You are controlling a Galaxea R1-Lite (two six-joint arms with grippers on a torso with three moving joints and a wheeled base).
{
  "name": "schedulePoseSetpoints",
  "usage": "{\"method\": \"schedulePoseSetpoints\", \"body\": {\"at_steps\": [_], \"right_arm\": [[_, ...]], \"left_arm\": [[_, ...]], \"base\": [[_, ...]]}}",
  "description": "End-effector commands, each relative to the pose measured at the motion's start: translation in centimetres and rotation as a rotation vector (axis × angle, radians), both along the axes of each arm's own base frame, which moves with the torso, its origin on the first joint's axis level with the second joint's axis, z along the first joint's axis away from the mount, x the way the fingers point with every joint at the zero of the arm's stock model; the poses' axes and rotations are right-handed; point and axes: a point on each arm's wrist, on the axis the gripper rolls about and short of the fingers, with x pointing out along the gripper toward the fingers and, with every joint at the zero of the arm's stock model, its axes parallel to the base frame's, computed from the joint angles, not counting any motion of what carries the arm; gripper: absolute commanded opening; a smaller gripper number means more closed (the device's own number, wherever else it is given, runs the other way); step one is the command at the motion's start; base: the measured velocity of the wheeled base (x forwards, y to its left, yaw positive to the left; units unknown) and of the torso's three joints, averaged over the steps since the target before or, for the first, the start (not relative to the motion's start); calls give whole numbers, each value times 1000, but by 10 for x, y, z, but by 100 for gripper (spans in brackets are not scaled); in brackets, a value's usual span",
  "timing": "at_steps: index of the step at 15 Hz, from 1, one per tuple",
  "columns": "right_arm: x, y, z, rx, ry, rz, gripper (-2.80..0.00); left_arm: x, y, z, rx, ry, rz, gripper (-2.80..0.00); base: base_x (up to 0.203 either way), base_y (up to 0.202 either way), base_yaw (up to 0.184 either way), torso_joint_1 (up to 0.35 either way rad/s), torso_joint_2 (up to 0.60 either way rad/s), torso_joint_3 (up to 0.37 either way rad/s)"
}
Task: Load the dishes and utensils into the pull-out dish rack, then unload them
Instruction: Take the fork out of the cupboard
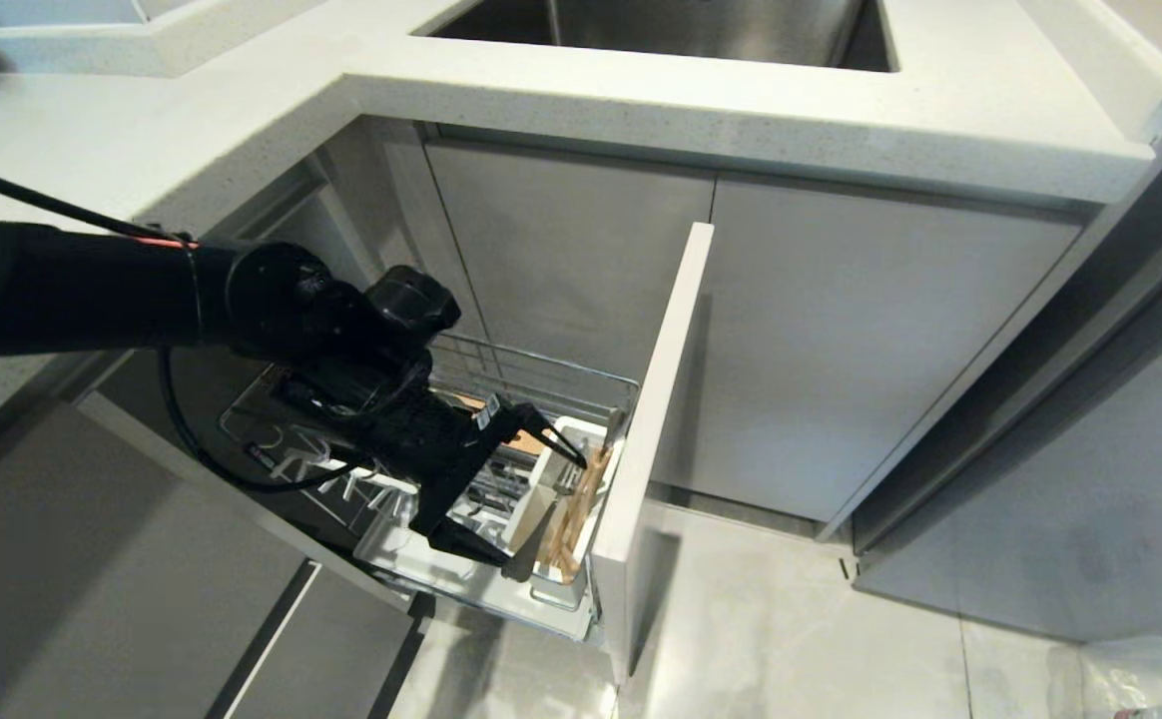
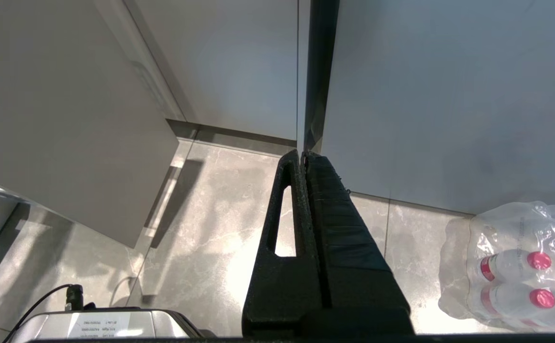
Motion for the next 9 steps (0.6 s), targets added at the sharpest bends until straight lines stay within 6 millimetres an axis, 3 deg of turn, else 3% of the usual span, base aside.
{"method": "schedulePoseSetpoints", "body": {"at_steps": [1, 8, 9], "right_arm": [[0, 0, 0, 1, 1, 0, -280], [0, 0, 0, -1, 1, 0, -280], [0, 0, 0, -1, 1, 0, -280]], "left_arm": [[6, -7, -11, 6, 34, -10, 0], [12, -14, -17, -15, 59, -32, 0], [10, -13, -17, -14, 63, -32, -280]], "base": [[0, 0, 0, 0, 0, 0], [0, 0, 0, 0, 0, 0], [0, 0, 0, 0, 0, 0]]}}
